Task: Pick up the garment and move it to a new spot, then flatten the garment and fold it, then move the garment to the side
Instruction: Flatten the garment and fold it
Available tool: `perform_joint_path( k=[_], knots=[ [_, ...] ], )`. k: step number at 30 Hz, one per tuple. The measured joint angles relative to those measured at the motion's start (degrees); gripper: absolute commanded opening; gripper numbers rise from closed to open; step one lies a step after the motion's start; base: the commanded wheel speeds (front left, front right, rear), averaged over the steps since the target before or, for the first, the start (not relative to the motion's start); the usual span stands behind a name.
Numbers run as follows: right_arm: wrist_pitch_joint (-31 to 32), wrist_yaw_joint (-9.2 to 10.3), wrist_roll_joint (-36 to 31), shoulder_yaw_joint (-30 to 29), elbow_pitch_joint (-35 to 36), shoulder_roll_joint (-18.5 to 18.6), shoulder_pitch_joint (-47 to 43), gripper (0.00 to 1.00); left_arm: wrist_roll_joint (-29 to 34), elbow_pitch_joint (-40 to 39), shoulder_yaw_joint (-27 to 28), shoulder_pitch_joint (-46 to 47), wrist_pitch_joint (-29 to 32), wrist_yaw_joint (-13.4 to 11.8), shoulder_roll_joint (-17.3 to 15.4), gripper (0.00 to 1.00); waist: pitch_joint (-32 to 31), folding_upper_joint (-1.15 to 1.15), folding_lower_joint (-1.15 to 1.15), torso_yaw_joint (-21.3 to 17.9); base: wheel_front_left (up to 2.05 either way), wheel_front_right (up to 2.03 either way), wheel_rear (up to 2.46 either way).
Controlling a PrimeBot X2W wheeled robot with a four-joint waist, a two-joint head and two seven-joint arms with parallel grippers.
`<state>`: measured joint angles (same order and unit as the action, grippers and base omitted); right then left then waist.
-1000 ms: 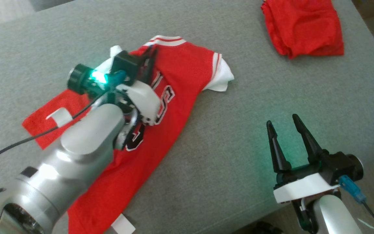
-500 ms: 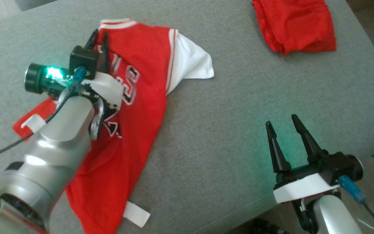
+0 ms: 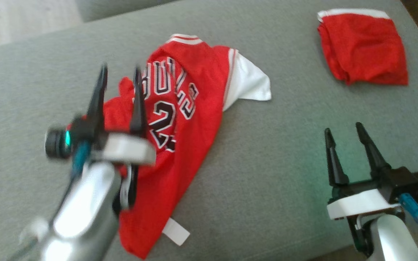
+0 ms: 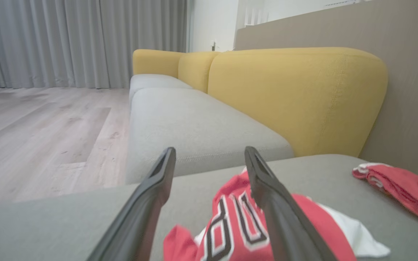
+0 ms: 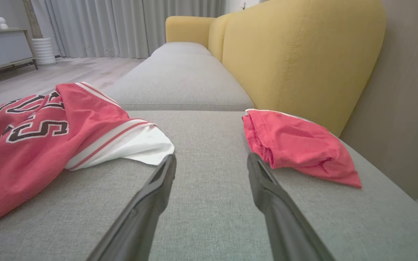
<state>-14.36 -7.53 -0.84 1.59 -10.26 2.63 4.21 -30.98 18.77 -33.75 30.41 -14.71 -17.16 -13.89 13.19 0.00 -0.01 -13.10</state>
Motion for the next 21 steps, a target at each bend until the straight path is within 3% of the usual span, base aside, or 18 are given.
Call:
perform_joint_path(
  k=[8, 12, 13, 18, 21],
  knots=[
    [0.25, 0.0, -1.79, -4.46, -3.31, 0.01, -0.14, 1.0, 7.94, -10.16, 7.4, -21.23, 0.0, -0.2, 0.38, 1.0, -5.45, 0.0, -0.01, 5.38, 0.0, 0.0, 0.0],
    [0.25, 0.0, -1.78, -4.71, -4.56, 0.02, -0.53, 1.0, 8.27, -9.23, 8.94, -30.09, 0.0, 2.97, 2.72, 1.0, -7.51, 0.0, -0.01, 8.49, 0.0, 0.0, 0.0],
    [0.25, 0.0, -1.78, -4.71, -4.56, 0.02, -0.53, 1.0, 8.27, -9.23, 8.94, -30.09, 0.0, 2.97, 2.72, 1.0, -7.51, 0.0, -0.01, 8.49, 0.0, 0.0, 0.0],
    [0.26, -0.01, -1.76, -2.72, -5.35, 0.01, -1.51, 1.0, 7.5, -2.36, 7.88, -31.64, 0.01, 8.46, 5.21, 1.0, -8.85, 0.0, 0.0, 11.57, 0.0, 0.0, 0.0],
    [0.29, 0.0, -1.72, -1.68, -5.34, 0.0, -1.46, 1.0, 6.73, 1.81, 6.65, -30.38, 1.4, 10.44, 5.77, 1.0, -8.92, 0.0, -0.01, 11.92, 0.0, 0.0, 0.0]
  ],
)
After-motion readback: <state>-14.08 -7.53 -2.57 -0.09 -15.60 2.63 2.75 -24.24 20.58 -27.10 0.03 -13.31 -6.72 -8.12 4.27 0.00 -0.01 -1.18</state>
